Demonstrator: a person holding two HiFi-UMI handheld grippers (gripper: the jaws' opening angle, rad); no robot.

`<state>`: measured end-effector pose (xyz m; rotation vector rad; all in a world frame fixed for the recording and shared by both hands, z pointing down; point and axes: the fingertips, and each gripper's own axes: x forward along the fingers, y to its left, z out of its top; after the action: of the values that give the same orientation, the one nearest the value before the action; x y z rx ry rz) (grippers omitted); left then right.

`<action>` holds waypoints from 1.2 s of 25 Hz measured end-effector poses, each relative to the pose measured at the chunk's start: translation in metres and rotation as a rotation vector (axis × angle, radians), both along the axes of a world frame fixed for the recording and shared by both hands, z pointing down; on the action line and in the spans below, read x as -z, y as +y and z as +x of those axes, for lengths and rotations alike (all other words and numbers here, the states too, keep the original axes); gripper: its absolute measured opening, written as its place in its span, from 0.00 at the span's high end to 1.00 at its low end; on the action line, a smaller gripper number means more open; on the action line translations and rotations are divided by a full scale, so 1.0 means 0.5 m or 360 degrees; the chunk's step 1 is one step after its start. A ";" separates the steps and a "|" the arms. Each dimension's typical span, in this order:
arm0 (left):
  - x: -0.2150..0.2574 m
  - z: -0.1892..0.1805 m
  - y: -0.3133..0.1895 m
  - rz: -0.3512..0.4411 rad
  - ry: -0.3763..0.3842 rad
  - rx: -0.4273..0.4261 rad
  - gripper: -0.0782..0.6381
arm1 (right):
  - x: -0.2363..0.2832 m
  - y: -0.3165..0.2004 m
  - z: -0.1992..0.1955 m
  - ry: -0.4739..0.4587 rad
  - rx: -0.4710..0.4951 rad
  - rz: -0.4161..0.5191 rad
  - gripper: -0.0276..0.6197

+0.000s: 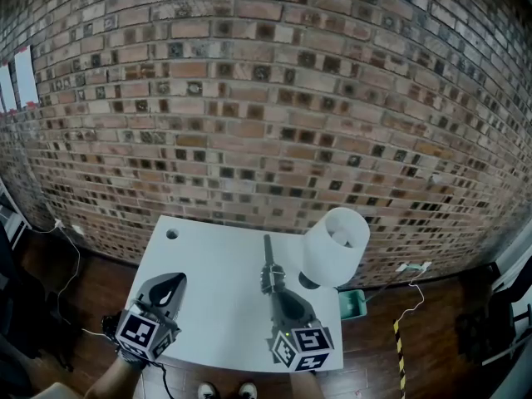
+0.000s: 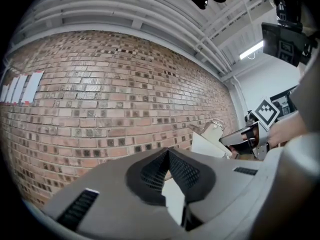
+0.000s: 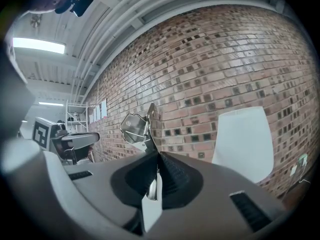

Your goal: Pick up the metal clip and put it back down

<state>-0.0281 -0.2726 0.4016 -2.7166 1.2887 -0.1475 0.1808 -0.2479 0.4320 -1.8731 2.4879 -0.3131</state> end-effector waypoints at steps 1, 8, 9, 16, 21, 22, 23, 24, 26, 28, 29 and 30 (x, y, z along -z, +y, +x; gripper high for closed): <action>0.000 0.001 0.000 0.0015 0.0003 -0.0008 0.87 | 0.001 0.000 0.000 -0.0001 0.0001 0.0001 0.96; 0.015 -0.005 -0.008 0.0018 0.0114 0.0033 0.87 | 0.007 0.001 -0.003 0.0006 0.0003 0.0003 0.96; 0.015 -0.007 -0.010 0.0017 0.0124 0.0041 0.87 | 0.008 0.001 -0.003 0.0008 0.0003 0.0004 0.96; 0.014 -0.015 -0.018 0.0026 0.0145 0.0051 0.87 | 0.007 0.001 -0.008 0.0005 0.0000 0.0011 0.96; 0.015 -0.009 -0.018 0.0023 0.0149 0.0047 0.87 | 0.006 0.001 -0.006 0.0003 0.0000 0.0004 0.96; 0.014 -0.009 -0.018 0.0023 0.0148 0.0048 0.87 | 0.006 0.001 -0.006 0.0004 -0.0001 0.0003 0.96; 0.014 -0.009 -0.018 0.0022 0.0148 0.0051 0.87 | 0.005 0.001 -0.005 0.0007 -0.0001 0.0003 0.96; 0.013 -0.009 -0.018 0.0020 0.0148 0.0053 0.87 | 0.005 0.001 -0.005 0.0013 0.0000 0.0003 0.96; 0.012 -0.011 -0.017 0.0015 0.0145 0.0058 0.87 | 0.003 0.001 -0.006 0.0026 0.0002 0.0000 0.96; 0.009 -0.014 -0.016 0.0010 0.0138 0.0065 0.87 | -0.002 0.000 -0.009 0.0045 0.0008 -0.0007 0.96; 0.007 -0.015 -0.016 0.0008 0.0136 0.0068 0.87 | -0.005 0.000 -0.012 0.0058 0.0013 -0.0012 0.96; 0.005 -0.018 -0.016 0.0003 0.0136 0.0071 0.87 | -0.009 -0.001 -0.014 0.0073 0.0017 -0.0017 0.96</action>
<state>-0.0368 -0.2804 0.3990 -2.7211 1.3715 -0.0352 0.1736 -0.2481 0.4366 -1.8927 2.5316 -0.2876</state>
